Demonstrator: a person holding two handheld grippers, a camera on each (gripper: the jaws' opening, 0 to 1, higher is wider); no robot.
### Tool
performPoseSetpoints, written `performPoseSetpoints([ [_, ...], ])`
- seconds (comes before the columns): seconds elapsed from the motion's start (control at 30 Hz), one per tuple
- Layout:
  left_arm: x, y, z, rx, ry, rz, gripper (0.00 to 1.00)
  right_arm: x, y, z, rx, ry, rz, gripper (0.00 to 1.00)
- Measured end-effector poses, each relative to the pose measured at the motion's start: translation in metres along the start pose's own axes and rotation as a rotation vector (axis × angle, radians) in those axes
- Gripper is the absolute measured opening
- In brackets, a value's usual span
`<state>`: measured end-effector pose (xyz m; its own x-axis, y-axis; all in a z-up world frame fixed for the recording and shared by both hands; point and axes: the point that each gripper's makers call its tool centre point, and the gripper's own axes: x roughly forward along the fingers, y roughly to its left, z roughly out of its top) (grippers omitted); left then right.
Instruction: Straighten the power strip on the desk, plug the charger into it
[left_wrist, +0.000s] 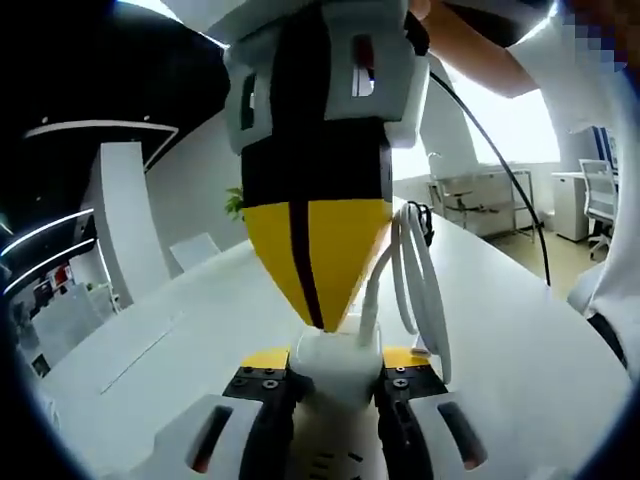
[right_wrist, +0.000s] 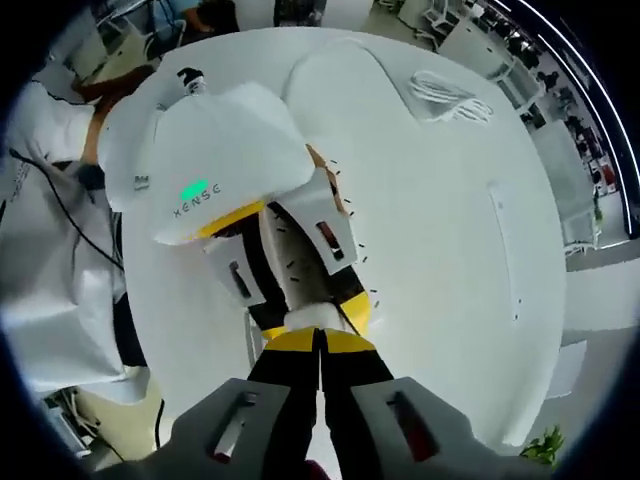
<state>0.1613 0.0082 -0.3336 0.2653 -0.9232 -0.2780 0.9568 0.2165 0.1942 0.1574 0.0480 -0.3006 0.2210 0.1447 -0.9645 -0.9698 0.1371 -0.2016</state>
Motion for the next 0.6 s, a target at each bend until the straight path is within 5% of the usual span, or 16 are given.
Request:
performPoseSetpoints([
  [0.47,0.002,0.000,-0.006,-0.013,0.026,-0.008,0.34,0.000,0.005,-0.002,-0.013,0.051,0.007,0.00],
  [0.6,0.001,0.004,-0.005,-0.022,0.023,0.006,0.33,0.001,-0.008,-0.001,-0.015,0.057,-0.035,0.00],
])
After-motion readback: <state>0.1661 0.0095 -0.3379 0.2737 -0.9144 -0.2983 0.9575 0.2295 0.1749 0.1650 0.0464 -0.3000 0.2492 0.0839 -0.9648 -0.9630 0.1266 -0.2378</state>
